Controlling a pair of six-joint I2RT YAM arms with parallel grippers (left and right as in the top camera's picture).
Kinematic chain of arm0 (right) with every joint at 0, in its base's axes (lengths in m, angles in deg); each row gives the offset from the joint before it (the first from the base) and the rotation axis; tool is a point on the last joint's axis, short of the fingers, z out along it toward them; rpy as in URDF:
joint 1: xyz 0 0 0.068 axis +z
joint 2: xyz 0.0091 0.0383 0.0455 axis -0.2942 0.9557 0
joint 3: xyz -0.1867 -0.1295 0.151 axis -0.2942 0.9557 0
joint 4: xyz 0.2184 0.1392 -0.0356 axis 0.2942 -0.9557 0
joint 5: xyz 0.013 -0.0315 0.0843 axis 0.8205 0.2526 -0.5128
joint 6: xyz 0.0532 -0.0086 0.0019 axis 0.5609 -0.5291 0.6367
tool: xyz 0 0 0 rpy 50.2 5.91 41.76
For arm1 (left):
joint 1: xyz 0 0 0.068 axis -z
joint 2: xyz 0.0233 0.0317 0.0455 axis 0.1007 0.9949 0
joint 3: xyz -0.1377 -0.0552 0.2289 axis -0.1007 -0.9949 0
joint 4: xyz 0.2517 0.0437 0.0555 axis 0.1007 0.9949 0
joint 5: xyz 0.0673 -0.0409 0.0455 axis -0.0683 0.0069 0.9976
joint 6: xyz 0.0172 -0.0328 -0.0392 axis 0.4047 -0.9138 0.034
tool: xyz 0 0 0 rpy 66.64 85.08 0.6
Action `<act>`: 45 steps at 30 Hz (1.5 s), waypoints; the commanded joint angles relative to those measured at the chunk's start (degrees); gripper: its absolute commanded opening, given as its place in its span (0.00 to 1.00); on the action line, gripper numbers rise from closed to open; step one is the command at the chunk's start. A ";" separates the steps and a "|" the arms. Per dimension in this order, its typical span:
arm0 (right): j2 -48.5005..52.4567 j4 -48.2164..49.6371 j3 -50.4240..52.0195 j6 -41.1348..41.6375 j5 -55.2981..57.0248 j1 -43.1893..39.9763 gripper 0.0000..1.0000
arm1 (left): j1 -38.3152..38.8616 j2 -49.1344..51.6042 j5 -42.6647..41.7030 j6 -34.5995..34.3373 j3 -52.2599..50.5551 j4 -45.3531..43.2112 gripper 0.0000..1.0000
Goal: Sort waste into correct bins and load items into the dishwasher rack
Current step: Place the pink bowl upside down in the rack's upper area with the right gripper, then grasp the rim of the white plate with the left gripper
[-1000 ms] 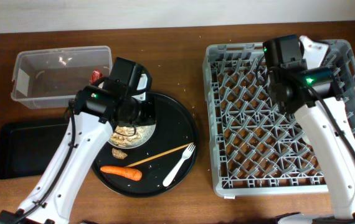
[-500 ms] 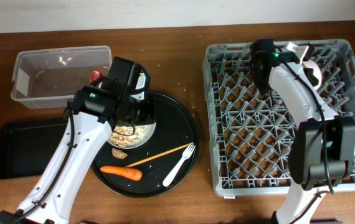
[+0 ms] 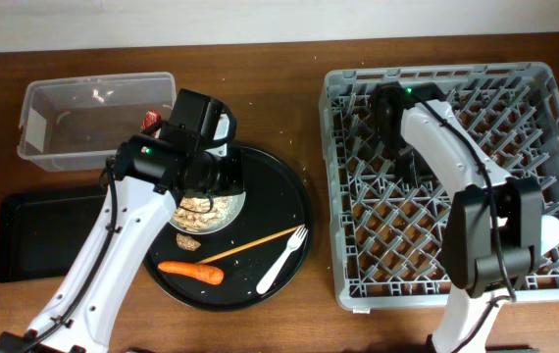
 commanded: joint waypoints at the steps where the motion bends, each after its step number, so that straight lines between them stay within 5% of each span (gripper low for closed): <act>1: -1.31 -2.03 0.24 -1.92 -13.11 0.39 0.82 | -0.20 -0.76 0.44 1.14 0.46 -0.09 0.23; 6: -14.01 -2.03 0.20 -4.76 -17.09 0.31 1.00 | -0.20 -0.76 0.44 1.14 0.46 -0.04 0.24; 11: -23.69 -2.36 0.20 -18.34 -29.70 -0.15 0.98 | -0.20 -0.74 10.01 1.09 0.42 7.04 0.31; 13: -23.89 -3.43 0.22 -21.07 -35.08 -0.15 0.98 | -0.20 -0.74 11.52 1.09 -0.11 7.78 0.41; 19: -25.68 -7.61 0.22 -26.25 -41.38 -0.50 0.98 | 0.94 6.05 11.34 1.11 -3.87 -1.70 0.44; 25: -30.84 -8.81 0.26 -27.76 -48.17 -18.32 0.98 | 1.44 19.80 11.34 1.09 -3.87 -7.76 0.44; 29: -30.84 -9.16 0.42 -27.76 -49.03 -22.69 0.98 | 1.44 25.05 11.32 1.07 -3.87 -10.14 0.44; 41: -30.84 -8.79 1.40 -27.76 -49.03 -22.67 0.98 | 2.38 30.21 10.91 1.07 -3.87 -16.83 0.42; 45: -30.84 -8.76 1.40 -27.76 -49.00 -22.67 0.98 | 2.99 30.97 10.97 1.09 -3.87 -16.46 0.21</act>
